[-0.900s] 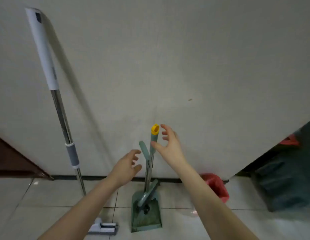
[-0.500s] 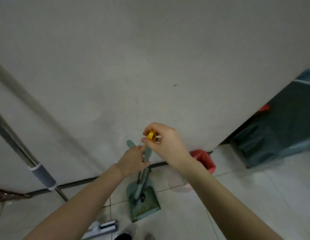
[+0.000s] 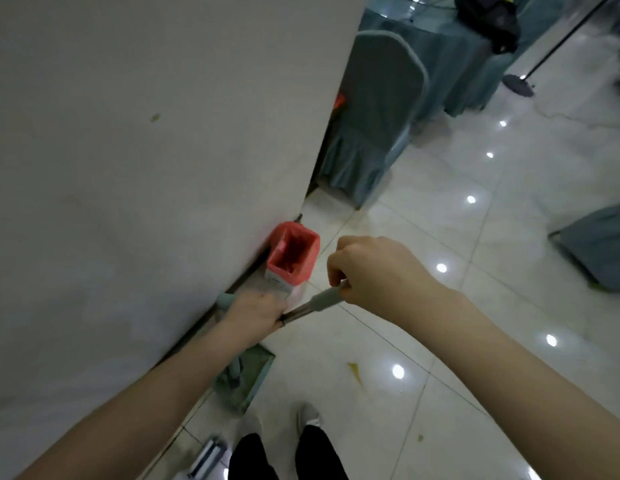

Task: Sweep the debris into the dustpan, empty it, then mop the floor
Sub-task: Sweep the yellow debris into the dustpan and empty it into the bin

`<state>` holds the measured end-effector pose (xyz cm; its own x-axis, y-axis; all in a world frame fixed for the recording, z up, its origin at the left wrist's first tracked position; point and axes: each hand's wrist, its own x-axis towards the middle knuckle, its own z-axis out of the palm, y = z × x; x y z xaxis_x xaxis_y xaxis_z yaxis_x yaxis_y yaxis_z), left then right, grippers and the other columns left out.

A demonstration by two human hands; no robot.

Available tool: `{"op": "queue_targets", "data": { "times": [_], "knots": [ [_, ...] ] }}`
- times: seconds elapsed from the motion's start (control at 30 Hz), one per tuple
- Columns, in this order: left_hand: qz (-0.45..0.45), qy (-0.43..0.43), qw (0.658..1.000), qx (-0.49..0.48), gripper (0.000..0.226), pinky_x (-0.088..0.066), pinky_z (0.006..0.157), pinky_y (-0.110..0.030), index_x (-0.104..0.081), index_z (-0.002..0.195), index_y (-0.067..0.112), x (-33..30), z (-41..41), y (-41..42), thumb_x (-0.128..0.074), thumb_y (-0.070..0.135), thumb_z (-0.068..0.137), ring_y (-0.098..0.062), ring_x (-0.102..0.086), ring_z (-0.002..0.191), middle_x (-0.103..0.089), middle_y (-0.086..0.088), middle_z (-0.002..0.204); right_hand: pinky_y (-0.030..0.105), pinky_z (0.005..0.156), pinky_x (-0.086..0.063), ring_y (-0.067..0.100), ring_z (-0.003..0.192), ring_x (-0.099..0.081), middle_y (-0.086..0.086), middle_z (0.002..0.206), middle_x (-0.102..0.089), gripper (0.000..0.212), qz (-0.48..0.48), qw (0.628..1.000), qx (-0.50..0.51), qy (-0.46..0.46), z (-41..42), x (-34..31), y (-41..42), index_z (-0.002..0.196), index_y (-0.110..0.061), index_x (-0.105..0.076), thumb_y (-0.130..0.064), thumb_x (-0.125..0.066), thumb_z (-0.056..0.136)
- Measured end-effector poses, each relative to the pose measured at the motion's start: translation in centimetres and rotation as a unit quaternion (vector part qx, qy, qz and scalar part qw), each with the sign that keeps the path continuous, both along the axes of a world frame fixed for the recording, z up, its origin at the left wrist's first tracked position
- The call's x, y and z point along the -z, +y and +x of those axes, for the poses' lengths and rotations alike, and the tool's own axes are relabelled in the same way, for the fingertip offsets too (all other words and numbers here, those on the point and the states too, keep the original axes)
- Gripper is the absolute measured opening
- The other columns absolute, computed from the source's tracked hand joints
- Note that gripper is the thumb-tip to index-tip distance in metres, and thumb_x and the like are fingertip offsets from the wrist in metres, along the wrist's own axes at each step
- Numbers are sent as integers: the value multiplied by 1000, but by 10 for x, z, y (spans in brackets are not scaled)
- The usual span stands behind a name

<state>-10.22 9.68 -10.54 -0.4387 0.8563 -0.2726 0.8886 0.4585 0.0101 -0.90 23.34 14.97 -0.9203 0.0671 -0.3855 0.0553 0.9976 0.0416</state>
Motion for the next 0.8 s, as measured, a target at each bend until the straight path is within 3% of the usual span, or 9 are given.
{"op": "queue_targets", "data": {
  "times": [0.1, 0.2, 0.27, 0.33, 0.4, 0.47, 0.57, 0.67, 0.8],
  "knots": [
    [-25, -7, 998, 65, 25, -42, 45, -28, -64, 76, 21, -1, 19, 25, -73, 44, 71, -26, -64, 54, -65, -4, 64, 33, 71, -55, 22, 79, -62, -1, 81, -56, 17, 107, 990, 41, -81, 19, 2, 12, 98, -16, -66, -30, -65, 90],
    [-38, -26, 991, 128, 36, -27, 34, -19, -61, 61, 22, 4, 36, 44, -83, 48, 50, -19, -49, 30, -52, -1, 40, 27, 57, -38, 19, 63, -48, -2, 66, -41, 20, 163, 974, 64, -143, 43, 14, 22, 79, -13, -57, -27, -59, 94],
    [-34, -7, 988, 153, 38, -15, 38, -19, -62, 63, 21, -4, 53, 54, -84, 49, 48, -19, -47, 28, -51, -1, 39, 24, 52, -31, 17, 58, -40, -1, 67, -39, 27, 172, 963, 68, -197, 60, 30, 26, 71, -13, -51, -22, -53, 96],
    [-47, -10, 982, 181, 35, -23, 43, -26, -62, 94, 15, -13, 77, 61, -68, 45, 78, -26, -60, 53, -67, -5, 69, 24, 49, -27, 19, 66, -46, -2, 68, -40, 18, 152, 958, 89, -228, 80, 45, 34, 90, -13, -64, -26, -54, 98],
    [-70, -19, 983, 168, 35, -30, 52, -32, -49, 114, 13, -9, 93, 69, -54, 39, 92, -31, -63, 78, -67, -9, 96, 25, 48, -25, 20, 77, -48, -4, 73, -43, 26, 117, 961, 117, -223, 105, 50, 48, 109, -15, -68, -36, -57, 98],
    [-69, -4, 981, 184, 32, -34, 58, -34, -45, 117, 14, -13, 108, 78, -51, 36, 94, -32, -64, 81, -66, -8, 98, 25, 47, -24, 20, 79, -47, -4, 75, -44, 31, 120, 964, 122, -203, 133, 52, 64, 112, -18, -67, -43, -58, 97],
    [-72, 0, 976, 206, 24, -35, 54, -36, -45, 114, 15, -19, 139, 104, -45, 31, 96, -30, -50, 65, -59, -6, 83, 26, 44, -23, 21, 77, -48, -4, 67, -39, 33, 131, 968, 130, -168, 179, 58, 88, 109, -19, -67, -48, -56, 96],
    [-90, 23, 973, 212, 24, -44, 57, -37, -46, 110, 18, -24, 158, 118, -44, 37, 95, -32, -61, 70, -67, -6, 87, 25, 47, -26, 21, 76, -47, -5, 66, -36, 34, 99, 967, 184, -147, 250, 71, 123, 110, -20, -65, -49, -56, 96],
    [-45, 14, 993, 104, 35, -50, 64, -34, -37, 123, 29, -38, 136, 89, -42, 49, 96, -30, -69, 82, -71, -5, 98, 31, 65, -42, 22, 74, -50, -6, 73, -44, 43, 75, 947, 268, -159, 389, 91, 173, 112, -24, -62, -60, -49, 94]
  ]
}}
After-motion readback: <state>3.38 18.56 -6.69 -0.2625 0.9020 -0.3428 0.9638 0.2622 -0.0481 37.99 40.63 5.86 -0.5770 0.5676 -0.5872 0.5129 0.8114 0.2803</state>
